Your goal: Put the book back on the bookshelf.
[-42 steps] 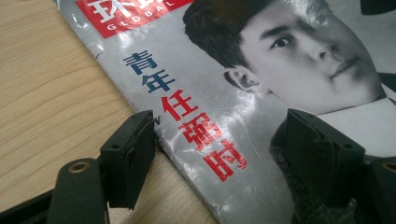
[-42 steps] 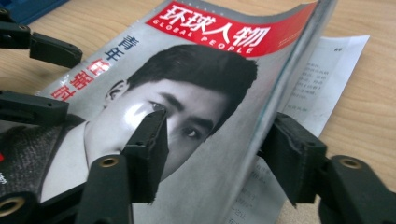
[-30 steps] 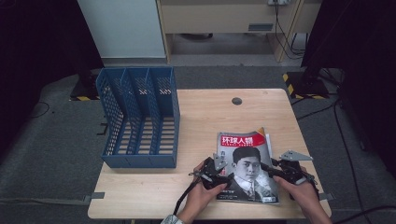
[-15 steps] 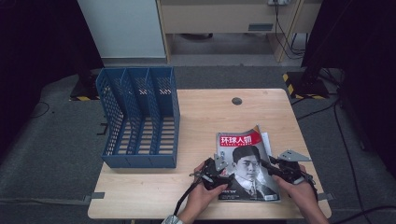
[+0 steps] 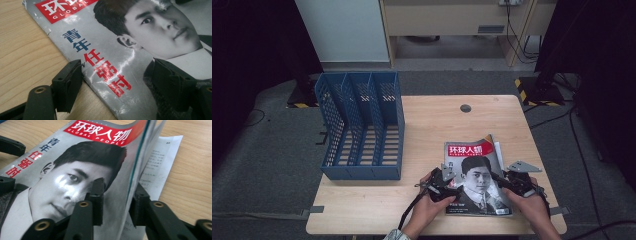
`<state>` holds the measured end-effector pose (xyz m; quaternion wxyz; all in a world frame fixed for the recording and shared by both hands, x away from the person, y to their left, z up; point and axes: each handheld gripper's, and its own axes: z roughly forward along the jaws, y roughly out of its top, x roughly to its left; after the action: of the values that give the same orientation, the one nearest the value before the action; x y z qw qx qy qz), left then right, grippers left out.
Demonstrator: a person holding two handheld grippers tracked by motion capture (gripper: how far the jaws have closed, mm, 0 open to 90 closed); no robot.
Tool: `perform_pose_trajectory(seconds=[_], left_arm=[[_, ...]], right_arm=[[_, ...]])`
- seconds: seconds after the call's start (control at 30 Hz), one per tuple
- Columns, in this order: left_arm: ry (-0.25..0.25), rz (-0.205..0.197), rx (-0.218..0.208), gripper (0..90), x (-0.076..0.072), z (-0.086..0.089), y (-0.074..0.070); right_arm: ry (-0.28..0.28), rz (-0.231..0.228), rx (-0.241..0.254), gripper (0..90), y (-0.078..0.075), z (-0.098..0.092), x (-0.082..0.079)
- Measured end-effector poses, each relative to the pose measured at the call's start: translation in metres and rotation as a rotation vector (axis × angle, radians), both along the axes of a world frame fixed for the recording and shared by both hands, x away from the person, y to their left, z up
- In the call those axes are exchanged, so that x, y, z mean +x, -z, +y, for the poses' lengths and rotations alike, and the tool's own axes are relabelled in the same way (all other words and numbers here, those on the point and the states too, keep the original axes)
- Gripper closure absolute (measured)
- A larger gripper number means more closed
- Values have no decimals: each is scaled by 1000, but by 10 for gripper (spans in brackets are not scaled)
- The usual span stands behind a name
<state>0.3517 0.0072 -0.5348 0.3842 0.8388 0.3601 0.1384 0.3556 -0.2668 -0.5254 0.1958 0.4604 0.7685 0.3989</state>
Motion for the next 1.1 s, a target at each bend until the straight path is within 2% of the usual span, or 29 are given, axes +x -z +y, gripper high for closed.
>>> perform_pose_trajectory(seconds=[0.13, 0.27, 0.33, 0.83, 0.97, 1.03, 1.1], left_arm=[[19, 14, -10, 201, 1, 0, 0], [29, 39, -60, 145, 3, 3, 0], [31, 48, -68, 130, 4, 4, 0], [13, 60, -76, 118, 7, 9, 1], [33, 71, -88, 97, 9, 10, 1], [69, 82, -107, 99, 11, 9, 1], [106, 88, -111, 108, 11, 5, 1]], right_arm=[[-2, -23, -3, 796, -3, -1, -1], [-10, -59, 24, 842, -9, -1, -4], [-26, -80, 48, 869, -14, -1, -7], [-103, -219, 142, 893, -39, 0, -22], [-118, -258, 186, 893, -47, -3, -26], [-122, -269, 217, 893, -50, -5, -29], [-120, -269, 227, 893, -49, -6, -29]])
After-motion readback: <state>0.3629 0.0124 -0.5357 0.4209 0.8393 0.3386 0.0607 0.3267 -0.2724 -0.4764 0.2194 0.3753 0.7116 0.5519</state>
